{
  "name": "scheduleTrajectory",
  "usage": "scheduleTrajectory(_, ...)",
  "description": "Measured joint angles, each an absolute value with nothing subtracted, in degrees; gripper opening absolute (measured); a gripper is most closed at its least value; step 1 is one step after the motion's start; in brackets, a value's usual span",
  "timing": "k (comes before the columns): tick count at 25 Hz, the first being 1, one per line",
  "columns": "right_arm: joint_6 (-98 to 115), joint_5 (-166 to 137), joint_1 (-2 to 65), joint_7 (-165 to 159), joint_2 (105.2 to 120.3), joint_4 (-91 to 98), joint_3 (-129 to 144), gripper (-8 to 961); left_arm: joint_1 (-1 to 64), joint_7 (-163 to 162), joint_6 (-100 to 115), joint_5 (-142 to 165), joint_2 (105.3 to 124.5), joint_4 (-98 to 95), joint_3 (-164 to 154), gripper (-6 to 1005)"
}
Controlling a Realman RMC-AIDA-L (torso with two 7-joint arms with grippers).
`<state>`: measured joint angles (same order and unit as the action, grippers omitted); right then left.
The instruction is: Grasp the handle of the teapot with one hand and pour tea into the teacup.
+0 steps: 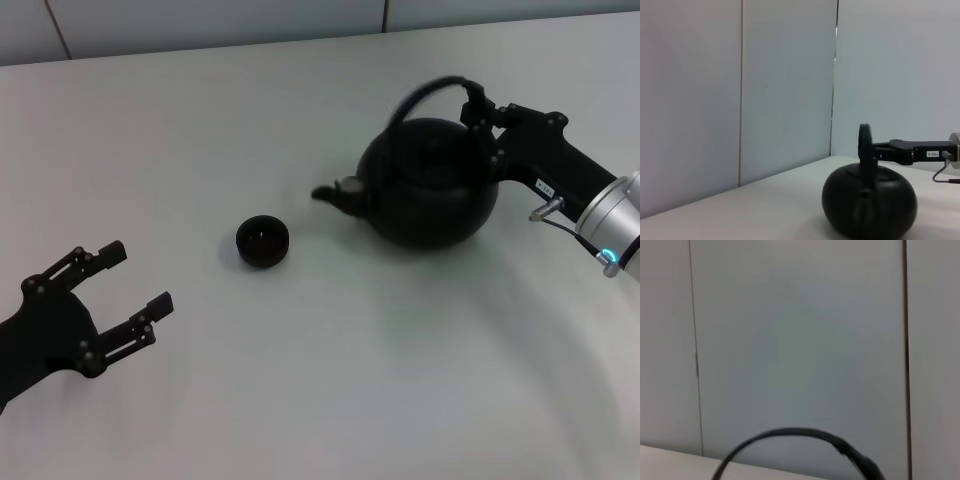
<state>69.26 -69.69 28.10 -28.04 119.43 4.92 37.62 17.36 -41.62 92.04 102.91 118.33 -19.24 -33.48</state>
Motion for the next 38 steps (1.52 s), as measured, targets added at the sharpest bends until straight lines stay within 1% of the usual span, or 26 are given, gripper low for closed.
scheduleTrajectory(2, 69.27, -69.74, 27.97, -28.04, 119.41, 4.55, 37.70, 123, 17.18, -41.72, 92.10, 102.91, 118.36, -19.18, -33.36, 815)
scheduleTrajectory(7, 69.67, -69.58, 27.06, -28.09, 119.42, 4.31, 37.32, 304, 17.12, -41.89, 92.18, 102.91, 118.37, -19.16, -33.23, 815)
scheduleTrajectory(15, 72.58, -69.50, 25.08, -28.31, 119.40, 4.51, 36.85, 458, 16.96, -41.54, 92.36, 102.91, 118.38, -19.15, -33.29, 815)
scheduleTrajectory(19, 76.68, -69.47, 22.31, -28.18, 119.39, 4.34, 36.00, 535, 16.96, -41.52, 92.51, 102.91, 118.38, -19.04, -33.41, 815)
scheduleTrajectory(21, 79.25, -69.45, 20.30, -28.18, 119.40, 4.25, 35.92, 593, 16.98, -41.49, 92.51, 102.91, 118.37, -18.76, -33.38, 815)
scheduleTrajectory(22, 82.15, -69.44, 17.99, -28.18, 119.40, 3.96, 35.92, 622, 17.00, -41.43, 92.34, 102.92, 118.38, -18.56, -33.46, 815)
scheduleTrajectory(24, 83.19, -69.43, 16.98, -28.15, 119.41, 3.82, 35.92, 680, 17.01, -41.43, 92.28, 102.97, 118.37, -18.54, -33.50, 815)
scheduleTrajectory(27, 85.32, -69.43, 14.58, -28.23, 119.27, 3.48, 35.95, 681, 17.18, -41.90, 92.25, 103.19, 118.23, -18.47, -33.57, 815)
scheduleTrajectory(32, 87.39, -71.45, 13.85, -32.69, 118.77, 5.86, 37.28, 681, 17.46, -42.18, 92.57, 103.56, 117.98, -18.57, -33.76, 815)
scheduleTrajectory(34, 89.25, -76.72, 13.56, -37.30, 118.21, 9.99, 39.40, 681, 17.60, -42.71, 92.75, 103.86, 117.87, -19.07, -33.87, 815)
scheduleTrajectory(36, 91.13, -84.53, 13.68, -43.78, 117.31, 15.64, 41.24, 681, 18.23, -44.38, 93.06, 105.01, 117.47, -20.07, -34.77, 815)
scheduleTrajectory(37, 93.58, -93.51, 14.50, -51.71, 116.33, 21.93, 41.87, 681, 19.26, -47.81, 93.28, 106.54, 116.65, -21.68, -36.72, 815)
scheduleTrajectory(38, 93.58, -93.51, 14.50, -51.71, 116.33, 21.93, 41.87, 681, 19.26, -47.81, 93.28, 106.54, 116.65, -21.68, -36.72, 815)
